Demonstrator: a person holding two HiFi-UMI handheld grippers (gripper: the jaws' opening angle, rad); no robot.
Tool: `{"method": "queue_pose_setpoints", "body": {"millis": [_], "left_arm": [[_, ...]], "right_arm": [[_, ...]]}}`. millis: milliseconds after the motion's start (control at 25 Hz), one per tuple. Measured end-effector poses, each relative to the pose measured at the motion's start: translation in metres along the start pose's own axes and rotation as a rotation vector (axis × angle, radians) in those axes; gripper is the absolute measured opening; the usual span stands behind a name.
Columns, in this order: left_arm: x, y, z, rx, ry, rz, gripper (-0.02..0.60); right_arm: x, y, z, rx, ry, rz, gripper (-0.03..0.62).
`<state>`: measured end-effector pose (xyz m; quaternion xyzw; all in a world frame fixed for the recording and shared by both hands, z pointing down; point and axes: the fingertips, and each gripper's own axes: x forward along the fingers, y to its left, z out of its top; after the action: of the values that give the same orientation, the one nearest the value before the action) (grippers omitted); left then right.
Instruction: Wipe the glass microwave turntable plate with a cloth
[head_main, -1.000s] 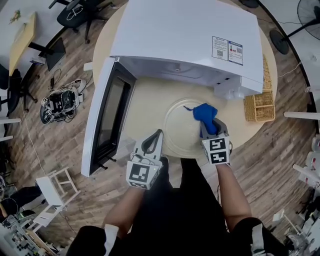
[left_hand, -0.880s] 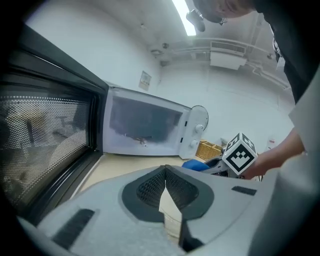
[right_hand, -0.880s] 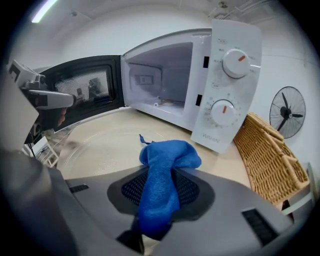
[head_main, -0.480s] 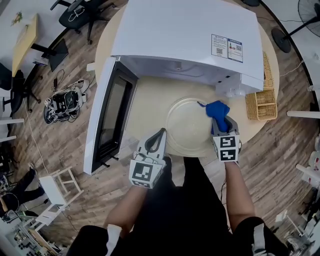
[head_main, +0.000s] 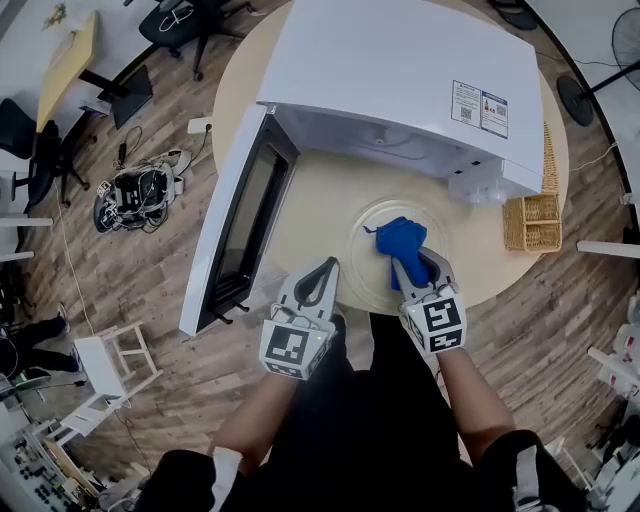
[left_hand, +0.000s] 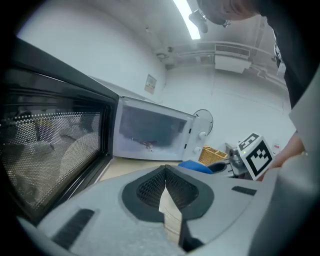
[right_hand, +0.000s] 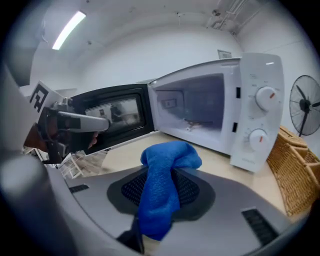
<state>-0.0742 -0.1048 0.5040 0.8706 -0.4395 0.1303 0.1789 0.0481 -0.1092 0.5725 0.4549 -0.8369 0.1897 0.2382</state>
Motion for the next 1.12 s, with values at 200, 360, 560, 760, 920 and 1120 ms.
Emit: {"method": "queue_pose_setpoints", "body": {"millis": [200, 360, 560, 760, 920, 1120], "left_arm": [[-0.007, 0.008, 0.007, -0.025, -0.033, 0.027, 0.006], [-0.018, 0.012, 0.011, -0.027, -0.041, 0.035, 0.006], [-0.026, 0.013, 0.002, -0.03, -0.027, 0.032, 0.006], [-0.022, 0.003, 0.001, -0.034, -0.019, 0.002, 0.006], [-0.02, -0.005, 0.004, -0.029, -0.022, -0.023, 0.006], [-0.015, -0.013, 0.006, -0.01, -0.014, -0.05, 0.006]], "right_arm": [[0.016, 0.075, -0.013, -0.06, 0.068, 0.162, 0.104], [0.025, 0.103, -0.031, -0.075, 0.126, 0.201, 0.104], [0.029, 0.104, -0.05, -0.113, 0.194, 0.188, 0.104], [0.028, 0.097, -0.056, -0.09, 0.194, 0.156, 0.104], [0.022, 0.09, -0.061, -0.037, 0.195, 0.133, 0.104], [0.012, 0.07, -0.068, -0.014, 0.203, 0.087, 0.104]]}}
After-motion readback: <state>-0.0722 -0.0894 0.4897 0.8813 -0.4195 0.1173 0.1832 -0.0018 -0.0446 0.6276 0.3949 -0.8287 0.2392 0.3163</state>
